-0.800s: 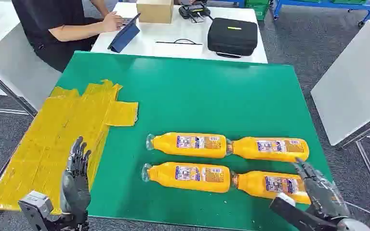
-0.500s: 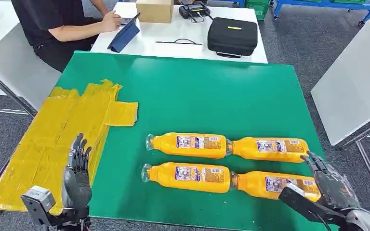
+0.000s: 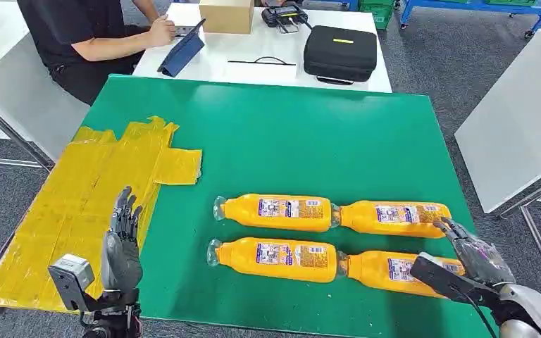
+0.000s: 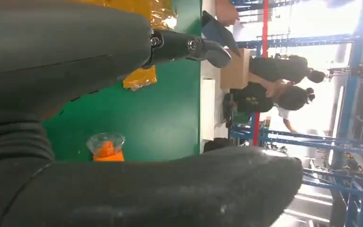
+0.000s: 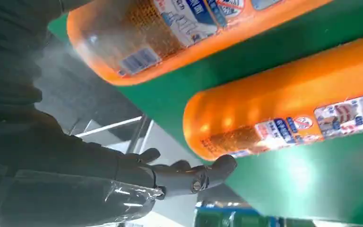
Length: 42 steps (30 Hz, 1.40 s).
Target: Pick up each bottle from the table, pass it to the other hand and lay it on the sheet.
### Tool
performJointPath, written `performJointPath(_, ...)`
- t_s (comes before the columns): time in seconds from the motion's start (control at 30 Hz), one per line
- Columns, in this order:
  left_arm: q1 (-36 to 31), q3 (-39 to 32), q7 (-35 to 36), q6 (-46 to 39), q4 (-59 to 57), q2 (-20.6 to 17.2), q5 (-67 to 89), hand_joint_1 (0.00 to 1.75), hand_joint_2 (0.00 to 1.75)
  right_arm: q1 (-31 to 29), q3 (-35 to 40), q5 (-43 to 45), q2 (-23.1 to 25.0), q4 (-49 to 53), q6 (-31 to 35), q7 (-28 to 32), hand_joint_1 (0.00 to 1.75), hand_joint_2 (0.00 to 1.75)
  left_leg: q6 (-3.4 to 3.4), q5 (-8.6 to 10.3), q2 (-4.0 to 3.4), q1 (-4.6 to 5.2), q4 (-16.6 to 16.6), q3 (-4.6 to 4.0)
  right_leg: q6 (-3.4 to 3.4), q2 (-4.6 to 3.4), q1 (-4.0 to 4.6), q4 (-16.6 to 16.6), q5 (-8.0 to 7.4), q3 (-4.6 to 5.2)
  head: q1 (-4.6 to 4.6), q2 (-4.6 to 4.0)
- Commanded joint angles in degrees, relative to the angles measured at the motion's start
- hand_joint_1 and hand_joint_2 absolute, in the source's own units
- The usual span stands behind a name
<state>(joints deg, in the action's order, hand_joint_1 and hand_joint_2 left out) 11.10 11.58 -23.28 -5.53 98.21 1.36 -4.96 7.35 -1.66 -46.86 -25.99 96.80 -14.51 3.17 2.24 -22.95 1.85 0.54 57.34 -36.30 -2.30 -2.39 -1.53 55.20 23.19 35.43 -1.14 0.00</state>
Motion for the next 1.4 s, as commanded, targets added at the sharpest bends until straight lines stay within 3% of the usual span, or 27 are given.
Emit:
performJointPath(0.03,-3.38,0.23,-0.30,-0.12,-6.79,-0.39,-1.07,0.00,0.00,-1.59,7.59,5.33,-6.02,-9.01,-1.16,0.52,0.00,1.75,-0.12,-0.03,-0.04,-0.03,-0.07,0.26,0.12,0.19,0.08,-0.10,0.02,-0.28,0.02,0.00)
performJointPath(0.33,-3.24,0.26,-0.32,-0.14,-6.63,-0.45,-1.09,0.00,0.00,-1.48,7.63,5.53,-6.15,-8.68,-1.13,0.34,0.00,1.75,-0.24,-0.17,-0.14,-0.06,-0.03,0.48,0.23,0.28,0.15,-0.07,0.15,-0.49,0.02,0.00)
performJointPath(0.5,-3.24,0.26,-0.32,-0.14,-6.63,-0.45,-1.09,0.00,0.00,-1.48,7.63,5.53,-6.15,-8.68,-1.13,0.34,0.00,1.75,-0.10,-0.04,-0.05,-0.03,-0.03,0.16,0.09,0.13,0.07,-0.07,0.02,-0.17,0.04,0.00)
performJointPath(0.57,-3.24,0.26,-0.32,-0.14,-6.63,-0.45,-1.09,0.00,0.00,-1.48,7.63,5.53,-6.15,-8.68,-1.13,0.34,0.00,1.75,-0.22,-0.17,-0.15,-0.05,-0.01,0.45,0.21,0.25,0.14,-0.06,0.13,-0.46,0.02,0.00)
performJointPath(0.6,-3.24,0.26,-0.32,-0.14,-6.63,-0.45,-1.09,0.00,0.00,-1.48,7.63,5.53,-6.15,-8.68,-1.13,0.34,0.00,1.75,-0.11,-0.04,-0.05,-0.04,-0.04,0.17,0.10,0.15,0.08,-0.08,0.03,-0.19,0.04,0.00)
performJointPath(0.7,-3.42,0.24,-0.42,-0.39,-7.05,-0.45,-1.68,0.00,0.00,-0.58,8.43,7.16,-8.20,-8.11,-1.53,-1.24,0.00,1.75,-0.18,-0.11,-0.10,-0.04,-0.02,0.33,0.16,0.22,0.11,-0.06,0.09,-0.35,0.02,0.00)
performJointPath(1.03,-6.60,1.90,-1.95,1.15,-13.16,-1.68,-4.10,0.00,0.00,10.94,10.95,13.36,-18.83,-2.16,-2.97,-9.66,0.00,1.75,-0.17,-0.12,0.10,0.04,-0.01,0.34,0.17,0.42,0.05,-0.02,0.18,-0.39,0.02,0.00)
performJointPath(1.07,-7.22,2.28,-1.95,1.43,-14.10,-1.72,-4.72,0.00,0.00,13.05,13.63,16.12,-22.93,-1.22,-8.53,-12.12,1.73,1.75,-0.11,-0.08,0.11,0.05,-0.03,0.23,0.12,0.36,0.02,-0.03,0.12,-0.28,0.02,0.00)
performJointPath(1.13,-7.77,2.76,-2.29,1.31,-14.79,-1.76,-5.10,0.00,0.00,16.12,15.01,18.23,-25.12,0.34,-6.05,-13.52,1.75,1.75,-0.11,-0.08,0.25,0.09,-0.01,0.24,0.11,0.52,-0.01,0.01,0.18,-0.31,0.02,0.00)
performJointPath(1.4,-8.10,2.34,-2.41,0.73,-14.51,-0.84,-5.27,0.00,0.00,12.59,20.55,18.41,-25.60,-2.93,-8.26,-16.66,1.69,1.75,-0.08,-0.12,-0.11,0.03,-0.04,0.39,0.02,0.19,0.04,-0.11,0.09,-0.33,0.02,0.00)
